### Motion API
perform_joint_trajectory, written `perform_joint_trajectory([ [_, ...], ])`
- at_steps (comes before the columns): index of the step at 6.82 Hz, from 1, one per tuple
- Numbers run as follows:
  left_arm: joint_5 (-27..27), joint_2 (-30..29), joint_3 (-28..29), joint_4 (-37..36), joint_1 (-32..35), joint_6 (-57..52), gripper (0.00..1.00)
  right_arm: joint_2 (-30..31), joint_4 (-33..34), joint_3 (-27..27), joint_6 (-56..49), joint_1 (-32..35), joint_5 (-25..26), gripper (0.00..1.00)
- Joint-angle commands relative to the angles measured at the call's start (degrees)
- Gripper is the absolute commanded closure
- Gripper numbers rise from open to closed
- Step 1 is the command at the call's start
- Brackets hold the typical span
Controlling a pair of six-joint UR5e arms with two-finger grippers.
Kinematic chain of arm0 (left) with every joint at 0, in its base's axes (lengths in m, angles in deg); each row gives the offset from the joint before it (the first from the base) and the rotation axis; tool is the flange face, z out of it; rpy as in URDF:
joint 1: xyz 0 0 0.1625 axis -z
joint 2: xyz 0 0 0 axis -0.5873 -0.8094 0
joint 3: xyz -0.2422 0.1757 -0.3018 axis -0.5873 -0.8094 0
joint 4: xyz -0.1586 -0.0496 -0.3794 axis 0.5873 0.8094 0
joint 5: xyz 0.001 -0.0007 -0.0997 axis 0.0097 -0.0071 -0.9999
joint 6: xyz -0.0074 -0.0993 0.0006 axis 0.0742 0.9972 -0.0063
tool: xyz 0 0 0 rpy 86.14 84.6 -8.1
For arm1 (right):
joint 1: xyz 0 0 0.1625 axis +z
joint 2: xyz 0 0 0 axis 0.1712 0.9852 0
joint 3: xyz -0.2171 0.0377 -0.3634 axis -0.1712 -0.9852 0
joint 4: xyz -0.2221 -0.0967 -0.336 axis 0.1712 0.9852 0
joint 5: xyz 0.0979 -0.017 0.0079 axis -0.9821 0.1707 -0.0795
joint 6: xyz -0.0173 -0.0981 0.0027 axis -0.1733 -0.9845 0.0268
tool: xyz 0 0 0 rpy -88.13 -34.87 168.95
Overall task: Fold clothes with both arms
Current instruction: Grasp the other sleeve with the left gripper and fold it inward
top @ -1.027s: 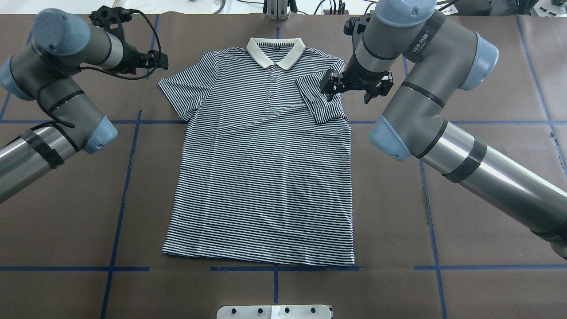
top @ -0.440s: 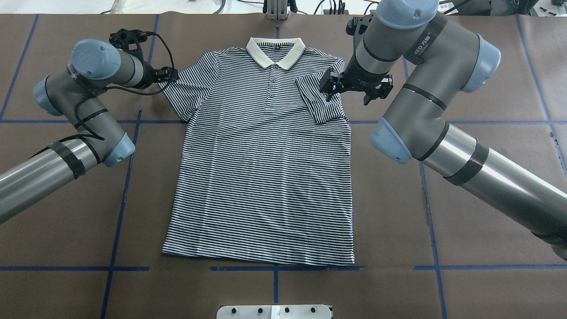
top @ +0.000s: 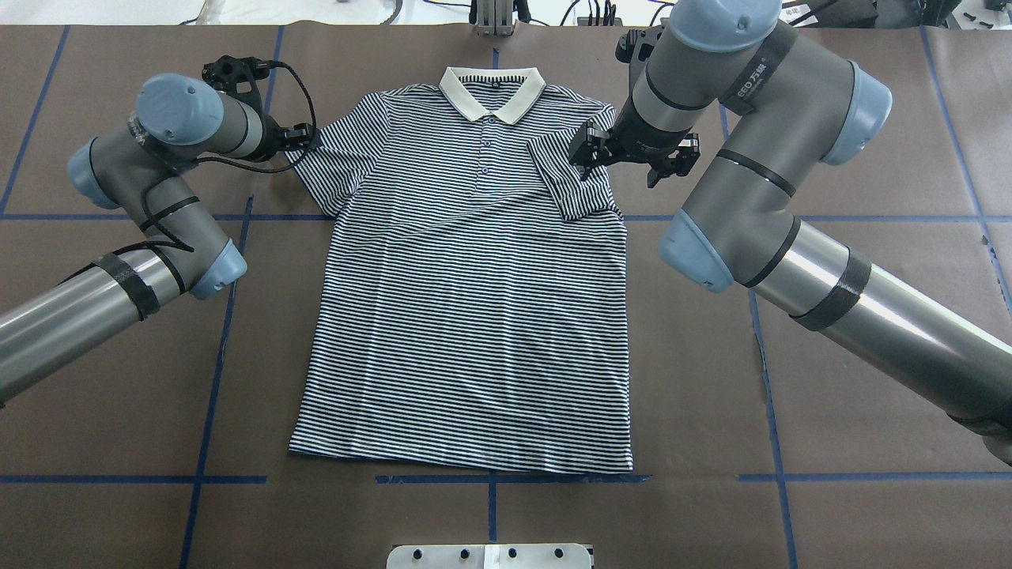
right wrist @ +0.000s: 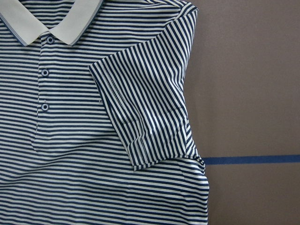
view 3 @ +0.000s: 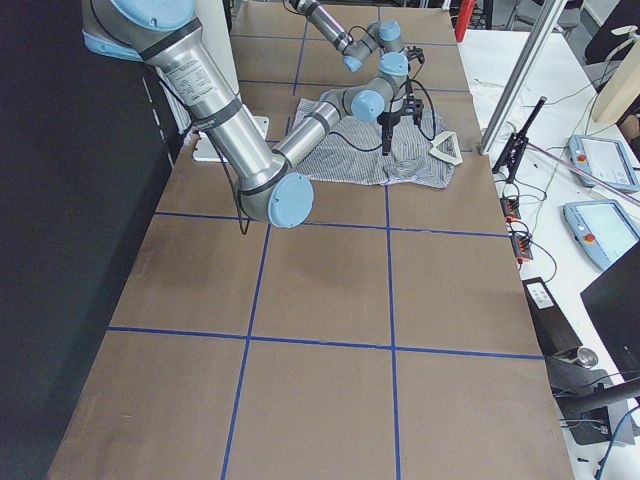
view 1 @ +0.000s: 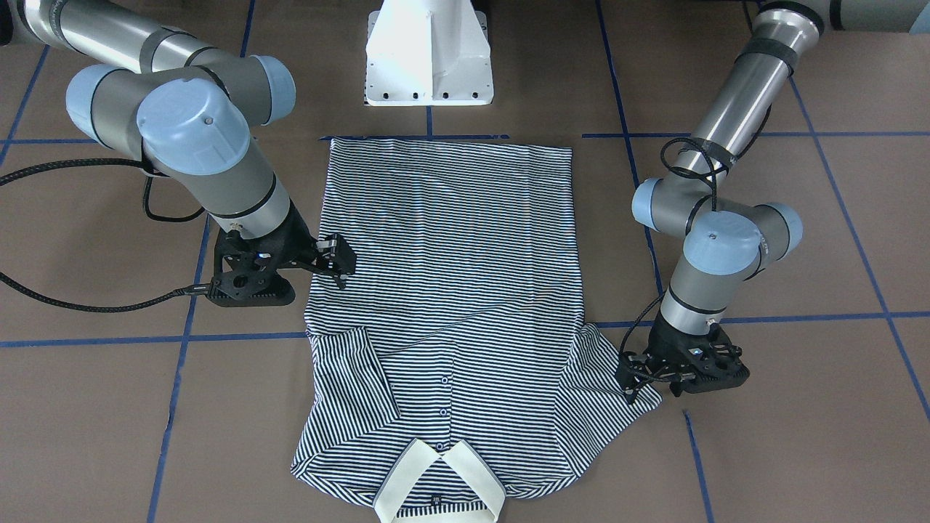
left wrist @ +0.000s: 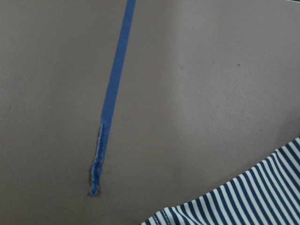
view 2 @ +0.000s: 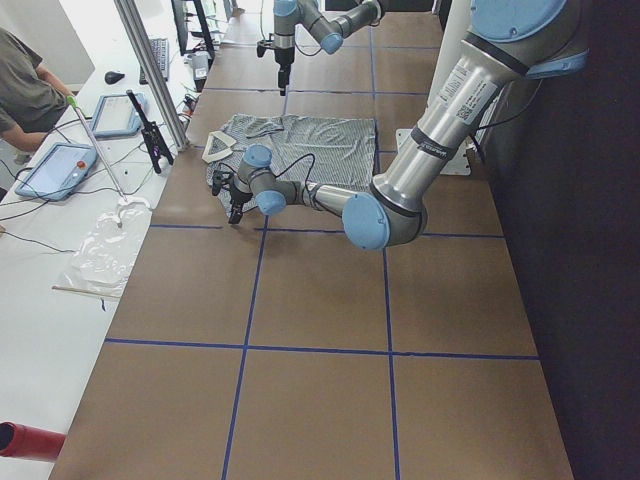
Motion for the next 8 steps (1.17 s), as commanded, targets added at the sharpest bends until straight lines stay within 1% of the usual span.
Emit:
perform_joint_trajectory([
  [1,0.00,-0.20,0.04,-0.11,-0.05,-0.24,0.67,0.03,0.00,-0.06,0.02,-0.01,0.01,0.00],
  [2,-0.09,-0.29,-0.05,-0.19,-0.05,-0.33,0.89,0.03,0.00,-0.14,0.02,-0.01,0.01,0.00],
  [3,-0.09,-0.90,-0.14,-0.28,-0.05,-0.50,1.00,0.03,0.00,-0.14,-0.07,-0.01,0.01,0.00],
  [5,-0.17,-1.43,-0.58,-0.72,-0.05,0.11,1.00,0.38,0.00,-0.23,-0.16,-0.01,0.01,0.00],
  [6,-0.52,-1.78,-2.93,-2.11,0.03,0.46,1.00,0.64,0.00,-0.23,-0.16,-0.10,0.01,0.00],
  [7,-0.53,-6.74,-5.13,-10.05,-0.05,6.81,1.00,0.73,0.00,-0.15,-0.16,-0.19,0.01,0.00],
  [8,-0.44,-10.45,-4.98,-11.95,-2.23,10.97,1.00,0.82,0.00,-0.23,-0.25,-0.19,0.01,0.00],
])
